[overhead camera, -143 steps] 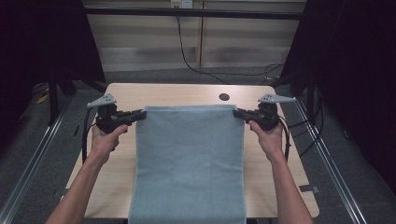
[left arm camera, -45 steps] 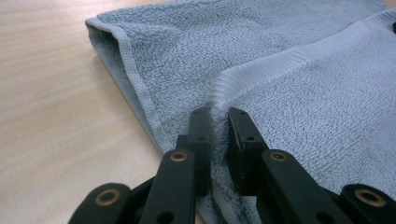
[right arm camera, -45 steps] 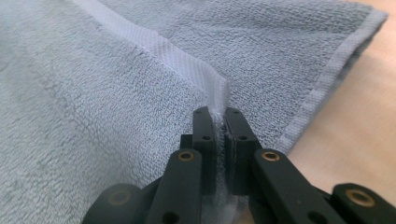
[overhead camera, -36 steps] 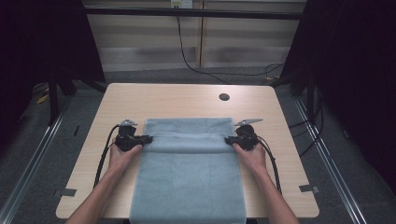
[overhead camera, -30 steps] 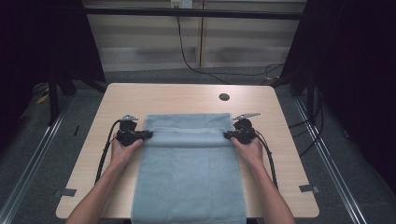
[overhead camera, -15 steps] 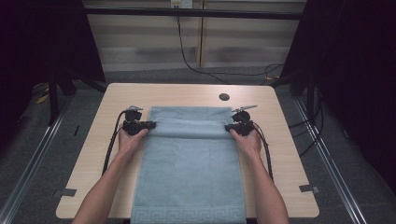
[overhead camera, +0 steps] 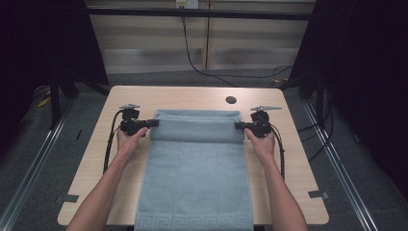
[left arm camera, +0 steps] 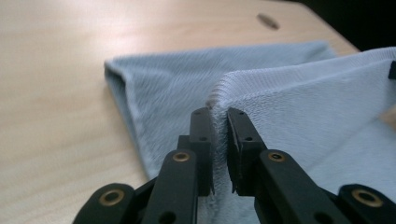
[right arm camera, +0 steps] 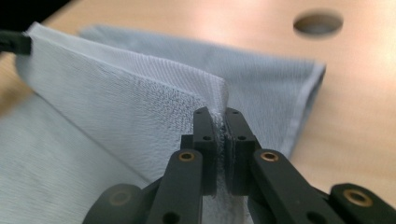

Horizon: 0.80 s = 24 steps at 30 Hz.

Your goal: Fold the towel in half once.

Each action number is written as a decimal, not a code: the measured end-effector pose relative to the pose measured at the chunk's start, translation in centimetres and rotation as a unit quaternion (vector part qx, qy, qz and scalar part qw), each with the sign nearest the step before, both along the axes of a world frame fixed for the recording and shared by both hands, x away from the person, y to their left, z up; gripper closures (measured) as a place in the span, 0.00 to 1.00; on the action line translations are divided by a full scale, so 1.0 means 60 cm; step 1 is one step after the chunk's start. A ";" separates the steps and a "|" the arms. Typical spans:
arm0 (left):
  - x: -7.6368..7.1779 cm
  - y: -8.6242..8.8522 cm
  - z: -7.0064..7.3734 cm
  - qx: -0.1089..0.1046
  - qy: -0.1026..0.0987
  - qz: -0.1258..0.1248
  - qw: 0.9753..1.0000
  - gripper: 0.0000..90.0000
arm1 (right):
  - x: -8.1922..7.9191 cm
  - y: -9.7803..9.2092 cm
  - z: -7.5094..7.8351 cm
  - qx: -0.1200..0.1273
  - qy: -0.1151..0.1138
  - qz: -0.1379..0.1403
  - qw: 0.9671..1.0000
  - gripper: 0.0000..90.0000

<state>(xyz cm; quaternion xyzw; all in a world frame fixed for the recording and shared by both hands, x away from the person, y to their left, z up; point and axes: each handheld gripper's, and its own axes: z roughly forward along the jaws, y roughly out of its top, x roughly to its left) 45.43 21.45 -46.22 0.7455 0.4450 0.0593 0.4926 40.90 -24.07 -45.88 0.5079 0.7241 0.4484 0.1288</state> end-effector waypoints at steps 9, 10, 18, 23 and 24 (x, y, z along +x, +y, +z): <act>-0.049 0.012 0.133 -0.001 -0.098 -0.016 0.995 0.91 | -0.031 -0.008 0.120 0.026 -0.088 0.004 0.996 0.95; -0.049 0.012 0.133 -0.001 -0.098 -0.016 0.995 0.91 | -0.031 -0.008 0.120 0.026 -0.088 0.004 0.996 0.95; -0.102 0.026 0.189 -0.029 -0.149 -0.035 0.988 0.91 | -0.073 -0.010 0.196 0.038 -0.138 0.017 0.990 0.95; -0.146 0.030 0.222 -0.039 -0.167 -0.059 0.983 0.91 | -0.101 -0.017 0.225 0.051 -0.157 0.023 0.986 0.95; -0.163 0.035 0.235 -0.052 -0.172 -0.066 0.981 0.91 | -0.118 -0.020 0.237 0.059 -0.167 0.030 0.984 0.95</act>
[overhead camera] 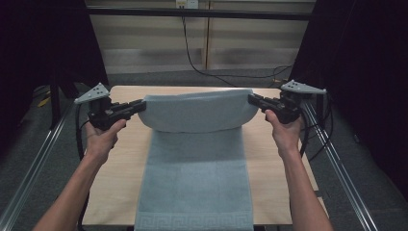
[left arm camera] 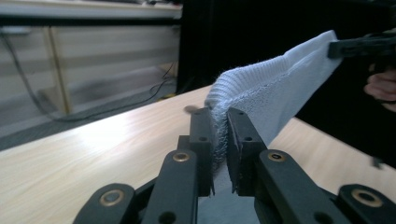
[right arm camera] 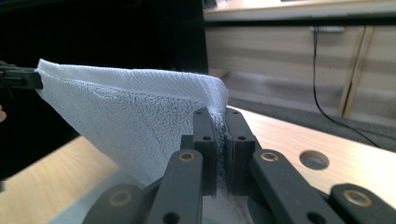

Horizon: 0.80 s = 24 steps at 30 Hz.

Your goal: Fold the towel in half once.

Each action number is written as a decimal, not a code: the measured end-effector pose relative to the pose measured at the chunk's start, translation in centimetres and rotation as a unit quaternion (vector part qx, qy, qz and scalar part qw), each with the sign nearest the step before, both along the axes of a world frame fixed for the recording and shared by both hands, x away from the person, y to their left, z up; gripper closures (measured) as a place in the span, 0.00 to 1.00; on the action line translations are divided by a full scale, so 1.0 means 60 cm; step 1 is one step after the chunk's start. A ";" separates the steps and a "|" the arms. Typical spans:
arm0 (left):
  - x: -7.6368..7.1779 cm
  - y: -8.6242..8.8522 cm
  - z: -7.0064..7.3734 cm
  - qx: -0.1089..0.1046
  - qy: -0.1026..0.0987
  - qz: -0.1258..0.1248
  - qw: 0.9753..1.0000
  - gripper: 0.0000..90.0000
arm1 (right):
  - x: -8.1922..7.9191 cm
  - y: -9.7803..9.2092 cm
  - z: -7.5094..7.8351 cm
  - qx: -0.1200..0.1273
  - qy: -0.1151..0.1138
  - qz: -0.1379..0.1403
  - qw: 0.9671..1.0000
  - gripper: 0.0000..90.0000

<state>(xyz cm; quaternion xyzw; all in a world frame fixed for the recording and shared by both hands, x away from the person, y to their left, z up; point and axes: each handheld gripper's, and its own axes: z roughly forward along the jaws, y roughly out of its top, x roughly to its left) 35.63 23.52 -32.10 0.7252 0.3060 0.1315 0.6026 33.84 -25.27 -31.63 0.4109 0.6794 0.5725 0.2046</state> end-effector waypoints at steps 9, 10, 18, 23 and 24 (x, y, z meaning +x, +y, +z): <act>-0.067 0.015 0.037 -0.013 -0.027 -0.012 0.999 0.91 | -0.076 0.001 0.034 -0.003 -0.023 0.026 0.999 0.95; -0.080 0.019 0.031 -0.020 -0.036 -0.010 0.999 0.91 | -0.097 -0.001 0.028 0.012 -0.017 0.044 0.999 0.95; -0.138 0.034 -0.086 -0.032 0.033 -0.028 0.999 0.91 | -0.178 0.000 -0.071 -0.001 0.039 0.070 0.997 0.95; -0.161 0.036 -0.175 -0.006 0.098 -0.040 0.994 0.91 | -0.206 0.003 -0.143 -0.006 0.085 0.077 0.993 0.95; -0.165 0.038 -0.187 0.002 0.105 -0.043 0.994 0.91 | -0.211 0.003 -0.156 -0.006 0.091 0.082 0.992 0.95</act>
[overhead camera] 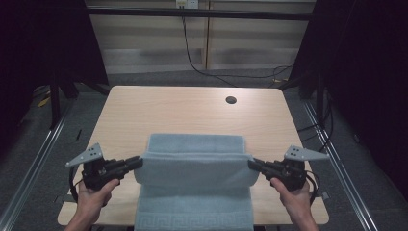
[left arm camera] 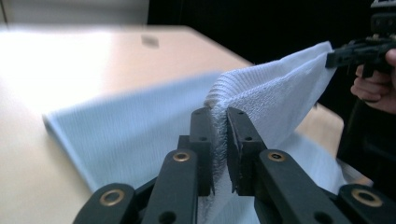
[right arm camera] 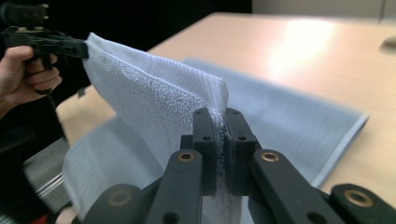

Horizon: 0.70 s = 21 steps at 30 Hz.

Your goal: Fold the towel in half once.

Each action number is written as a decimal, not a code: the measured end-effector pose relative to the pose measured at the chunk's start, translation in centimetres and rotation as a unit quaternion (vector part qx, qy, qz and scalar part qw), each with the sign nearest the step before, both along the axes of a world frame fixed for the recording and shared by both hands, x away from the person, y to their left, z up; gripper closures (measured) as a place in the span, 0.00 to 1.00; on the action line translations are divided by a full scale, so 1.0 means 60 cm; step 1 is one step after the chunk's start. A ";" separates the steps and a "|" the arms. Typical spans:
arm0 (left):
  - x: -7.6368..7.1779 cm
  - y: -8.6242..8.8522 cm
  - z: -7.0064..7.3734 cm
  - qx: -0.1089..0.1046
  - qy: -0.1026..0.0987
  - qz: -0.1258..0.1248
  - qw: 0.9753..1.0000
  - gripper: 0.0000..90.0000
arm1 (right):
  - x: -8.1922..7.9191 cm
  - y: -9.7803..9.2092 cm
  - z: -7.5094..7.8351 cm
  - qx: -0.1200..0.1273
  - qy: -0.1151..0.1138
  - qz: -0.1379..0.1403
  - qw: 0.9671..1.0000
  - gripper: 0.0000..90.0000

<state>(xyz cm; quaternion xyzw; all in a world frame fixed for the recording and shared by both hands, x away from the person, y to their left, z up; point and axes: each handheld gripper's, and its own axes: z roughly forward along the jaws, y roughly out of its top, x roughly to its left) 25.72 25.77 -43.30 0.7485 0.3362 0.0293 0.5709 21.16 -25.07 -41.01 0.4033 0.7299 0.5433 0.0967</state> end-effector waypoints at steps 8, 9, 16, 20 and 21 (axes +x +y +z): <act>-0.061 0.011 -0.064 0.034 0.029 -0.040 0.998 0.88 | -0.054 0.005 -0.060 -0.015 0.038 0.026 0.999 0.89; -0.069 0.012 -0.069 0.036 0.033 -0.044 0.998 0.88 | -0.064 0.005 -0.065 -0.012 0.044 0.029 0.999 0.88; -0.088 0.024 -0.054 -0.002 0.024 -0.062 0.998 0.79 | -0.113 -0.006 -0.070 0.010 0.045 0.040 0.998 0.71; -0.055 0.017 -0.046 0.003 0.012 -0.048 0.999 0.76 | -0.095 -0.007 -0.068 0.002 0.051 0.032 0.998 0.69; -0.040 0.012 -0.049 0.016 0.019 -0.049 0.999 0.75 | -0.087 -0.002 -0.071 -0.002 0.057 0.034 0.998 0.69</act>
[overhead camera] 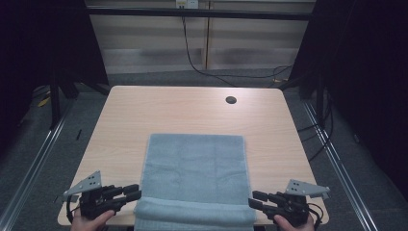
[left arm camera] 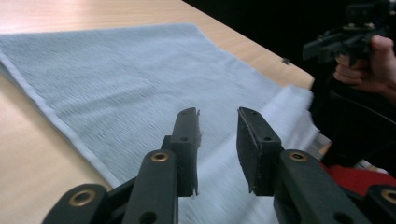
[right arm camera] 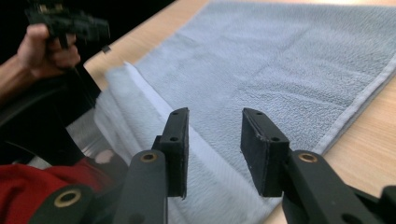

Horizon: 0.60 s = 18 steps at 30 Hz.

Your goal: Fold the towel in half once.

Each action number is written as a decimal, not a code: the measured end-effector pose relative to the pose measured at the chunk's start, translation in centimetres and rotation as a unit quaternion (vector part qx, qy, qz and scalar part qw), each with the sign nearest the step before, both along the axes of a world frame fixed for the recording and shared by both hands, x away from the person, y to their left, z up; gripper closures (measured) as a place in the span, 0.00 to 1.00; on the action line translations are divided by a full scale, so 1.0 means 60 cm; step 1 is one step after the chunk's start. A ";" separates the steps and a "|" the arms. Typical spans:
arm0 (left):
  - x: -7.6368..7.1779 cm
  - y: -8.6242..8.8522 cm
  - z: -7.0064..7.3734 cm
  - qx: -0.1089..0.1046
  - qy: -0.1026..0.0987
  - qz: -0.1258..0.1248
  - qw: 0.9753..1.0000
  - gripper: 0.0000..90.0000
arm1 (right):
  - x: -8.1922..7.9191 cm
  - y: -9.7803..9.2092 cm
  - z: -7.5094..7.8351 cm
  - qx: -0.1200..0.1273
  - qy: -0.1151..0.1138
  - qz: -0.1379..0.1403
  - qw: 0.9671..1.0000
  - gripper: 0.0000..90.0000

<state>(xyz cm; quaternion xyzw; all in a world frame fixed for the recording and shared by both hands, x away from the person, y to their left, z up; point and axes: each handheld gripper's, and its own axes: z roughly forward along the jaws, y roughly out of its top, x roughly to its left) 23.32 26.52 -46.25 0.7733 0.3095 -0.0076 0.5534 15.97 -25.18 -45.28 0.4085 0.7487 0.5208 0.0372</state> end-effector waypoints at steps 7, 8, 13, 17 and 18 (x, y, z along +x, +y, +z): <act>0.046 -0.043 -0.035 0.069 0.049 -0.021 0.996 0.67 | 0.057 0.038 -0.044 -0.070 0.034 0.032 0.996 0.72; 0.040 -0.049 -0.043 0.073 0.054 -0.040 0.995 0.66 | 0.060 0.050 -0.058 -0.088 0.053 0.049 0.994 0.69; 0.024 -0.054 -0.053 0.102 0.062 -0.057 0.991 0.61 | 0.051 0.066 -0.068 -0.106 0.066 0.076 0.989 0.67; 0.009 -0.056 -0.058 0.111 0.070 -0.085 0.988 0.66 | 0.038 0.066 -0.067 -0.098 0.071 0.094 0.988 0.69; 0.009 -0.056 -0.058 0.111 0.070 -0.085 0.988 0.67 | 0.034 0.065 -0.068 -0.098 0.071 0.096 0.988 0.70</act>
